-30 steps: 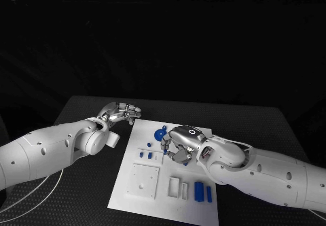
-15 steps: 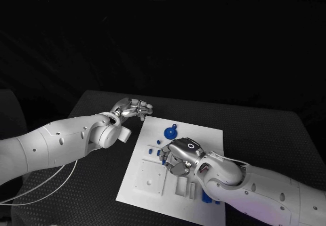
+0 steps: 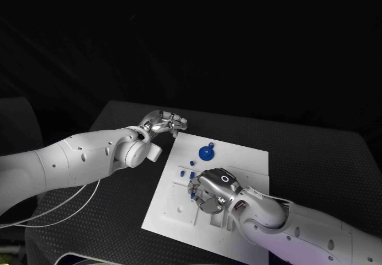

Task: Assemble the parts on the task board

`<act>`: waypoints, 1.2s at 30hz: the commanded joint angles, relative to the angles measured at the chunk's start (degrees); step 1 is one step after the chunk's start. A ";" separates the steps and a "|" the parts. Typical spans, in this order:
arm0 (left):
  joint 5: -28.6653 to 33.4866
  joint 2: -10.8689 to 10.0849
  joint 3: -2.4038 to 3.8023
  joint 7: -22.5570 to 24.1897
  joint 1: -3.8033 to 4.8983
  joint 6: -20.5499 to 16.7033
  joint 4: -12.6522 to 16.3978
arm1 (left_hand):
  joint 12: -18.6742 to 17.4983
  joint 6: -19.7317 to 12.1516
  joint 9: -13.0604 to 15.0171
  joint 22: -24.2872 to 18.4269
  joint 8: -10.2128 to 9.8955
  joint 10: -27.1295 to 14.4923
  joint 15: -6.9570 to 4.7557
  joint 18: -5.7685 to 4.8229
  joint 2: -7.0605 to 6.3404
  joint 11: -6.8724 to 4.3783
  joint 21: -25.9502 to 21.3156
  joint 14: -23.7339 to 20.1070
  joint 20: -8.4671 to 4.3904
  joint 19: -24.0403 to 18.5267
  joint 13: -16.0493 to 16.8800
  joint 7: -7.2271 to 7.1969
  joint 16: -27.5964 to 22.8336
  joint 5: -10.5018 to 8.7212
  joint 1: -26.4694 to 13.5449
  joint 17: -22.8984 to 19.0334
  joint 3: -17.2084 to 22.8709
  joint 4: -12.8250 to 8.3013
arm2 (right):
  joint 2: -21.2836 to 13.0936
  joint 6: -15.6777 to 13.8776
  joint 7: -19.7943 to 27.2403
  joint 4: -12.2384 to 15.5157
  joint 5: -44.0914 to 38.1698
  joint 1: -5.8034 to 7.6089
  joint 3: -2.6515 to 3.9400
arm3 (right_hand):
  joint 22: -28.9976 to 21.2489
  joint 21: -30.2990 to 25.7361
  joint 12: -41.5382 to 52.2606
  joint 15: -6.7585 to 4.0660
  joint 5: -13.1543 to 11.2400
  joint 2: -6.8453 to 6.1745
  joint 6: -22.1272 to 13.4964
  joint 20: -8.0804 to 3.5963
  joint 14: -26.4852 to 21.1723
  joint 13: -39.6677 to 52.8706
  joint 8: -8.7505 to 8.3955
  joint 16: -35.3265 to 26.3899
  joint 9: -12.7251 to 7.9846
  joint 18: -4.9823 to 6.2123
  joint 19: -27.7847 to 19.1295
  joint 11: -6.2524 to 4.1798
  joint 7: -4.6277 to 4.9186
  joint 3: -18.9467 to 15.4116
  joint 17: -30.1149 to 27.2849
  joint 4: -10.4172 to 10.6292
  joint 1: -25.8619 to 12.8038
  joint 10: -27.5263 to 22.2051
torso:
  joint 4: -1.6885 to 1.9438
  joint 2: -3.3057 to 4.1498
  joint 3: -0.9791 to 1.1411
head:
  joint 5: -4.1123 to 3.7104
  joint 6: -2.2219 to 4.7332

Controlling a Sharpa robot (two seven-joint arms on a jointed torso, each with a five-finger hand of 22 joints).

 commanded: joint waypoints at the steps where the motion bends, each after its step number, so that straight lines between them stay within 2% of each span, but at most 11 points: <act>1: 0.42 0.10 0.04 0.82 0.04 0.06 0.24 | 0.28 -0.07 -0.05 0.49 0.11 -0.51 0.26 0.82 0.02 -0.05 -0.40 0.25 -0.65 0.35 0.09 0.21 -0.08 0.14 -0.42 0.09 -0.33 -0.10 | 0.36 -0.14 0.71 -0.19 -1.45 -0.27 -0.01 | 0.17 0.35 -0.15 -0.40 0.36 0.02 0.56 -0.17 -0.24 -0.01 0.15 0.13 0.08 1.49 0.26 0.09 0.04 0.23 0.07 -0.21 -0.18 4.64 | 0.11 -0.04 -0.10 | 0.11 -0.10; 9: 0.43 0.03 0.04 0.79 0.04 0.04 0.28 | 0.30 -0.18 -0.08 0.50 0.08 -0.56 0.27 0.83 0.02 -0.05 -0.43 0.25 -0.65 0.37 0.10 0.24 -0.09 0.14 -0.44 0.10 -0.33 -0.10 | 0.46 0.49 0.66 -0.57 -1.46 -0.27 -0.21 | 0.18 0.36 -0.18 -0.40 0.45 0.04 0.57 -0.19 -0.21 0.01 0.13 0.13 0.09 1.49 0.29 0.10 0.05 0.23 0.08 -0.22 -0.23 4.65 | 0.22 -0.07 -0.11 | 0.21 -0.39; 12: 0.43 -0.12 0.04 0.73 0.04 0.10 0.31 | 0.31 -0.19 -0.08 0.50 0.08 -0.57 0.27 0.83 0.02 -0.05 -0.44 0.25 -0.65 0.38 0.10 0.25 -0.09 0.14 -0.45 0.11 -0.33 -0.10 | 0.53 0.70 0.64 -0.78 -1.66 -0.27 -0.34 | 0.18 0.36 -0.20 -0.40 0.48 0.05 0.57 -0.19 -0.21 0.02 0.12 0.12 0.09 1.49 0.30 0.10 0.05 0.23 0.09 -0.23 -0.24 4.66 | 0.13 -0.09 -0.10 | 0.38 -0.41; 18: 0.43 -0.14 0.04 0.69 0.04 0.25 0.35 | 0.32 -0.21 -0.09 0.50 0.09 -0.59 0.27 0.84 0.02 -0.04 -0.45 0.24 -0.64 0.39 0.11 0.25 -0.10 0.14 -0.46 0.11 -0.34 -0.10 | 0.66 0.90 0.49 -1.21 -2.56 -0.27 -0.80 | 0.18 0.37 -0.22 -0.40 0.52 0.06 0.57 -0.20 -0.20 0.03 0.11 0.12 0.10 1.49 0.31 0.09 0.04 0.23 0.09 -0.26 -0.26 4.66 | 0.18 -0.06 -0.08 | 0.45 -0.63; 36: 0.43 -0.25 0.04 0.59 0.04 0.45 0.41 | 0.34 -0.30 -0.11 0.52 0.10 -0.69 0.29 0.85 0.01 -0.02 -0.51 0.22 -0.63 0.40 0.12 0.29 -0.13 0.13 -0.52 0.13 -0.36 -0.08 | 0.56 1.77 0.43 -1.86 -2.57 -0.26 -1.13 | 0.19 0.37 -0.28 -0.41 0.58 0.10 0.59 -0.23 -0.17 0.07 0.07 0.10 0.12 1.49 0.34 0.09 0.04 0.21 0.12 -0.35 -0.31 4.70 | 0.17 -0.07 -0.06 | 0.43 -0.83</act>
